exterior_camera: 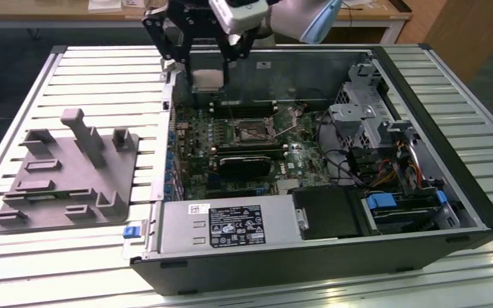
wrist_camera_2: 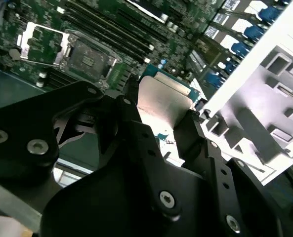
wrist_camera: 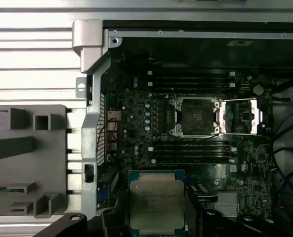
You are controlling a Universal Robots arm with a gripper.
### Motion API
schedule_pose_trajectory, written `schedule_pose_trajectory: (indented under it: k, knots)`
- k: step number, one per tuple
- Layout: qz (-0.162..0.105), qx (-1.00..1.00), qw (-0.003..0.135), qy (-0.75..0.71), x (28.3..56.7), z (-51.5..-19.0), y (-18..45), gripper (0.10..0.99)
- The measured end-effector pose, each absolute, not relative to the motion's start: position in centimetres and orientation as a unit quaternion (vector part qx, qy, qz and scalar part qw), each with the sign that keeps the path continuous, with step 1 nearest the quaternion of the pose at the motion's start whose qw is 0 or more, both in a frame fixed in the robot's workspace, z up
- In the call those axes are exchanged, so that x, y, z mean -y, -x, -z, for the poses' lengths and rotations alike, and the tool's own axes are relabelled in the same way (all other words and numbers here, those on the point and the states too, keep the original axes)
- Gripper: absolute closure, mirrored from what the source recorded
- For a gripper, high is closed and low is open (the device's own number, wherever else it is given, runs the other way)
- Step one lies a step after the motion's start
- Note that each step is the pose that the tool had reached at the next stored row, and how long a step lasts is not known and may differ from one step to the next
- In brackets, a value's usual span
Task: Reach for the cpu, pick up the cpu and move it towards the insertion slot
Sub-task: 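Pick up the cpu and move it towards the insertion slot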
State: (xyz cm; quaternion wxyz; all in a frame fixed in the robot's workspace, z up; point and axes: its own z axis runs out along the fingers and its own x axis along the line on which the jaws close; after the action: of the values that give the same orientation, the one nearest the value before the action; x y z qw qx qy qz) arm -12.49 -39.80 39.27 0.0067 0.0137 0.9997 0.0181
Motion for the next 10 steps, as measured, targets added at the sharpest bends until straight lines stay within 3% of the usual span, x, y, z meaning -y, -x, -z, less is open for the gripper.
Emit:
schedule_pose_trajectory:
  k: [10]
  knots:
    - [-0.018, -1.0, 0.007, -0.014, 39.6, -39.1, 8.0, 0.553]
